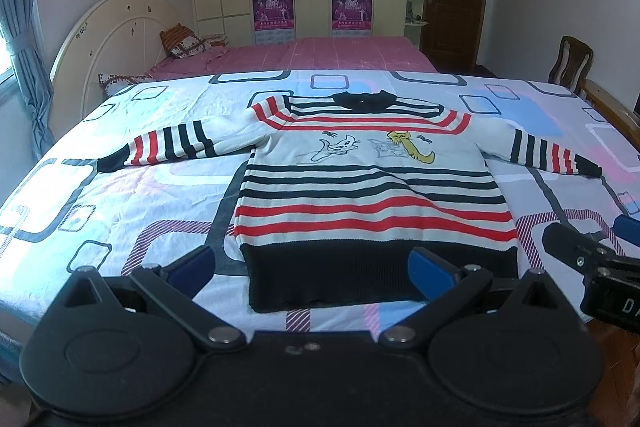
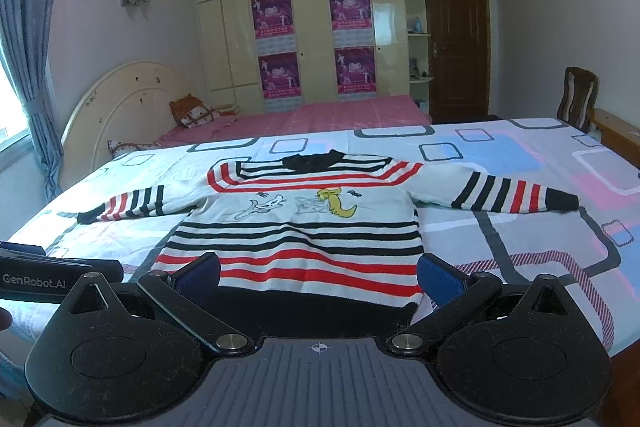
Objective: Fold small clothes
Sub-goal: 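Move both tools toward the striped sweater lying on the bed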
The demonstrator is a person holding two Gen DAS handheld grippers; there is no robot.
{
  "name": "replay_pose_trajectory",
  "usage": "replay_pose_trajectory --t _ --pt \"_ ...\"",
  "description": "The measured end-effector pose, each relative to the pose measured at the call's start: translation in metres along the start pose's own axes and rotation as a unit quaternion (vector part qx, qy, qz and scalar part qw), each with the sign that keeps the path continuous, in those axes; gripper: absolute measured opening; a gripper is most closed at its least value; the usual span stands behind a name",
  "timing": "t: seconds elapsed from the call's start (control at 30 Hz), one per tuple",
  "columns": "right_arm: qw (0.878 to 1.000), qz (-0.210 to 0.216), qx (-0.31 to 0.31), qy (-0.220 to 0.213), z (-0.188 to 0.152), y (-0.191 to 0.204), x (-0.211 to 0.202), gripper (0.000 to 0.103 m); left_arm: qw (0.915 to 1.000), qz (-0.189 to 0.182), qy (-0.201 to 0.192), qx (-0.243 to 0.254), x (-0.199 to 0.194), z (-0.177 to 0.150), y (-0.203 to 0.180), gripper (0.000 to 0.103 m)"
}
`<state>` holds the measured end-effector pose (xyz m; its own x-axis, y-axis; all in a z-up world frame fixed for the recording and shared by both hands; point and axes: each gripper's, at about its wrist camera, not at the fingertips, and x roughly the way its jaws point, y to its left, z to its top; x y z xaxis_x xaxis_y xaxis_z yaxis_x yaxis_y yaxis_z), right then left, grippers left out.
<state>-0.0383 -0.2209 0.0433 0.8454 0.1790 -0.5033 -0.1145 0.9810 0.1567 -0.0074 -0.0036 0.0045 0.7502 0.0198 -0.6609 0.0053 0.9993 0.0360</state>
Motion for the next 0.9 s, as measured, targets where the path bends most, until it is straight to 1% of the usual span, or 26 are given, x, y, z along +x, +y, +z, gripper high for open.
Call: replay_pose_trajectory --t 0.9 --pt "1.000 -0.009 0.003 0.003 0.005 -0.010 0.008 0.103 0.9999 -0.002 0.012 0.001 0.013 0.005 -0.008 0.103"
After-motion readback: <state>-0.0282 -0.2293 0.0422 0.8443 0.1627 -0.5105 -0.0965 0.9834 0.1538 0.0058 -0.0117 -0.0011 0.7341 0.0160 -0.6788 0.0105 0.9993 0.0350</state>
